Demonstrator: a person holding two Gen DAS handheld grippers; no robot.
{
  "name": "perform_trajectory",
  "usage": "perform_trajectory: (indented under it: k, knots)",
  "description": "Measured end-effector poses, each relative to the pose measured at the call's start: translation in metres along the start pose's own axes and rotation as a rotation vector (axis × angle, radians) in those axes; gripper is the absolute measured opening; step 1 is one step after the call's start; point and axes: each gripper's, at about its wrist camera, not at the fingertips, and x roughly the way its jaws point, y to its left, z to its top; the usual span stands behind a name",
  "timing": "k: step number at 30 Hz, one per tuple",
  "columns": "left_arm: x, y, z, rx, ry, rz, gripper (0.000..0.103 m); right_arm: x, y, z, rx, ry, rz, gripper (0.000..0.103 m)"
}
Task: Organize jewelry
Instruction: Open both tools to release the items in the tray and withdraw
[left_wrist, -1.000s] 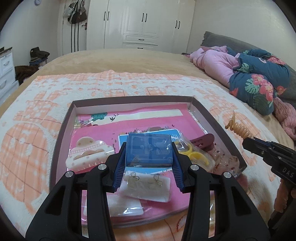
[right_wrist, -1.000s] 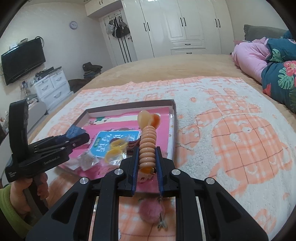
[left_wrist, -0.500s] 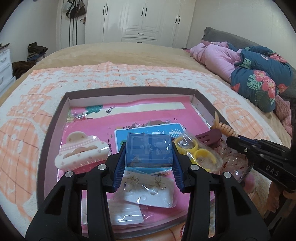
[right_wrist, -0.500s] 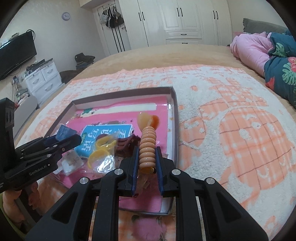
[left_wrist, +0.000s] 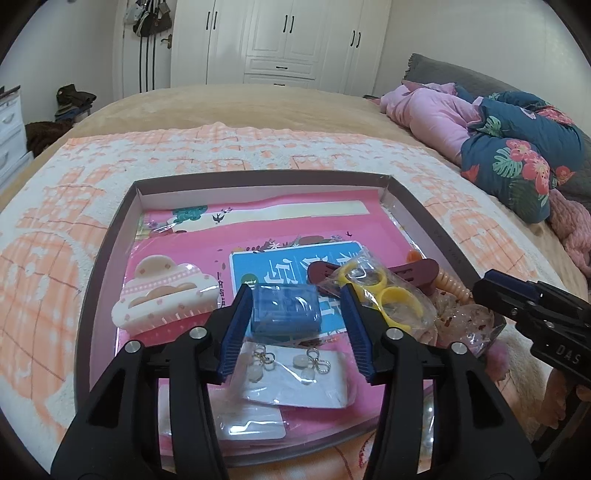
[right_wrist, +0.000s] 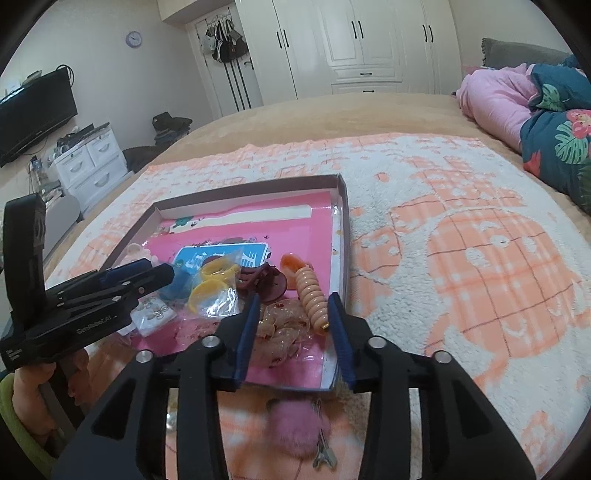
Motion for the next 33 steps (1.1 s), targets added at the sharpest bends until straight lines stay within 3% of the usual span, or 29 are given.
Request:
perform_trajectory:
  k: [9, 20, 25, 33]
  knots:
    - [-0.02, -0.005, -0.003, -0.005, -0.031, 0.008, 0.056, -0.025, 0.0, -0.004, -0.006, -0.04, 0.001, 0.05]
    - [-0.052, -0.01, -0.014, -0.008, -0.069, 0.01, 0.081, -0.054, 0.005, -0.017, -0.052, -0.084, -0.019, 0.062]
    - [-0.067, -0.012, -0.018, -0.013, -0.092, 0.008, 0.088, -0.063, 0.006, -0.023, -0.062, -0.092, -0.022, 0.066]
    - [-0.084, -0.011, -0.027, -0.019, -0.108, 0.017, 0.091, -0.072, 0.007, -0.034, -0.064, -0.088, -0.018, 0.067]
